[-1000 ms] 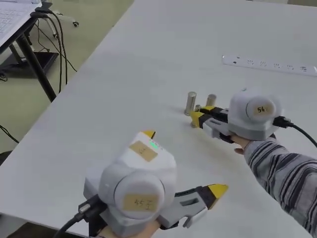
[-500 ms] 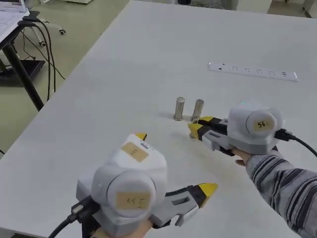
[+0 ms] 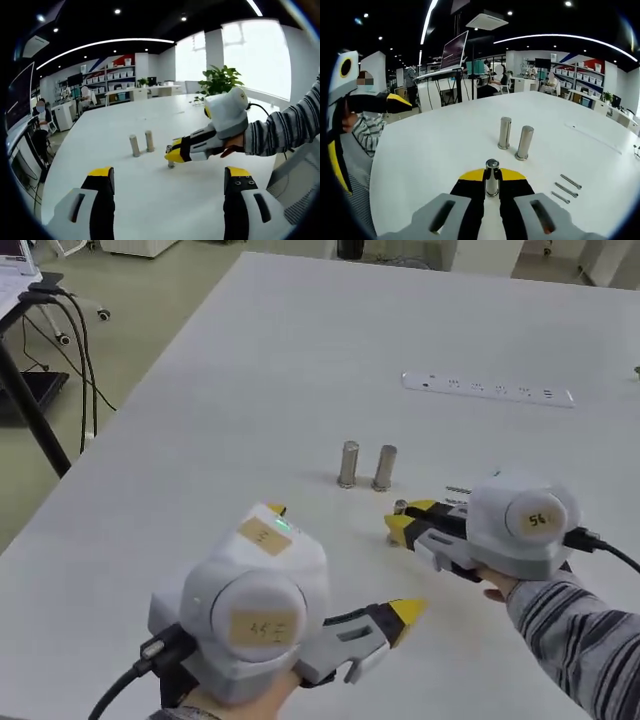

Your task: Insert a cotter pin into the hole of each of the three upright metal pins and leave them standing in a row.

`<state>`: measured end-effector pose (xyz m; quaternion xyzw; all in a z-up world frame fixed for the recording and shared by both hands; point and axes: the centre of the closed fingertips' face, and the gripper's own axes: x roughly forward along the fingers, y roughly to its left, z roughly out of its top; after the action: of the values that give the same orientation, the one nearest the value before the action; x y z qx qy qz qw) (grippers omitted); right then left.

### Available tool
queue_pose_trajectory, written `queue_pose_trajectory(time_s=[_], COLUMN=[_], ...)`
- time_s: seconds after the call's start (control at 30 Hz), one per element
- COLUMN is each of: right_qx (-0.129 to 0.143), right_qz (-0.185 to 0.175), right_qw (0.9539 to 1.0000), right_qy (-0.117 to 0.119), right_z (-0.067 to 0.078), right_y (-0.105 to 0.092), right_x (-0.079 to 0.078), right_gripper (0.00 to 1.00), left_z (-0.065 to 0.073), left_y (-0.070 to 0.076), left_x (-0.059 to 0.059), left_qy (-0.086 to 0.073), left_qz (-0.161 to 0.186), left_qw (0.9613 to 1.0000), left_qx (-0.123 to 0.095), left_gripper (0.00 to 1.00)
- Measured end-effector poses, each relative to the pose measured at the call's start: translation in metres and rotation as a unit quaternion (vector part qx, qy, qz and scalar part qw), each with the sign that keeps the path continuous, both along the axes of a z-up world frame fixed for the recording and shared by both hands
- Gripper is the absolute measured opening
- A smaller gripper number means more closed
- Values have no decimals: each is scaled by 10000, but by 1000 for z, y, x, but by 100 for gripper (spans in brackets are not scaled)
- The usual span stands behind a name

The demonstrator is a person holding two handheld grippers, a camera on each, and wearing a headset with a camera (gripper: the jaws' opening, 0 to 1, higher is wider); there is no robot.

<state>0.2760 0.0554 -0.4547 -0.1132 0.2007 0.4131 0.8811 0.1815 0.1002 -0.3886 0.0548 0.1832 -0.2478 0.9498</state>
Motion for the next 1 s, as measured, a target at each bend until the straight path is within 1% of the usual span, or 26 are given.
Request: queue_pose_trajectory(time_s=[0.13, 0.2, 0.27, 0.4, 0.57, 0.63, 0.67, 0.7, 0.8, 0.93, 1.0], right_qx=[32, 46, 14, 47, -124, -159, -184, -88, -120, -56, -57], right_qz=[-38, -38, 31, 41, 169, 164, 163, 114, 71, 79, 92], right_qw=[10000, 10000, 10000, 10000, 9998, 9997, 9997, 9999, 9999, 9999, 9999], right_qy=[-2, -1, -58, -5, -60, -41, -1, 95, 50, 69, 89], right_z=[-1, -1, -1, 0, -1, -3, -4, -5, -5, -1, 0], right_y=[-3, -5, -5, -5, -4, -5, -5, -5, -8, -15, -19], right_x=[-1, -1, -2, -1, -2, -2, -3, -4, -3, -5, -6], right_gripper=[4, 4, 4, 4, 5, 5, 6, 9, 15, 18, 21], left_z=[0, -2, -2, -2, -2, -2, -2, -3, -2, -3, -3], left_y=[2, 2, 1, 0, -1, -1, -1, 0, -1, -4, -5], left_x=[1, 0, 0, 0, 0, 0, 0, 0, 1, 0, 0], left_qy=[0, 53, 63, 54, 50, 58, 65, 67, 62, 66, 55], left_qz=[5, -4, -30, -38, -18, -14, -3, 7, 23, 3, -6], left_qw=[10000, 10000, 10000, 10000, 10000, 10000, 10000, 10000, 10000, 10000, 10000], left_qx=[-6, -6, 6, 18, 33, 47, 53, 56, 58, 71, 71], left_gripper=[89, 89, 88, 88, 88, 88, 88, 88, 88, 88, 88])
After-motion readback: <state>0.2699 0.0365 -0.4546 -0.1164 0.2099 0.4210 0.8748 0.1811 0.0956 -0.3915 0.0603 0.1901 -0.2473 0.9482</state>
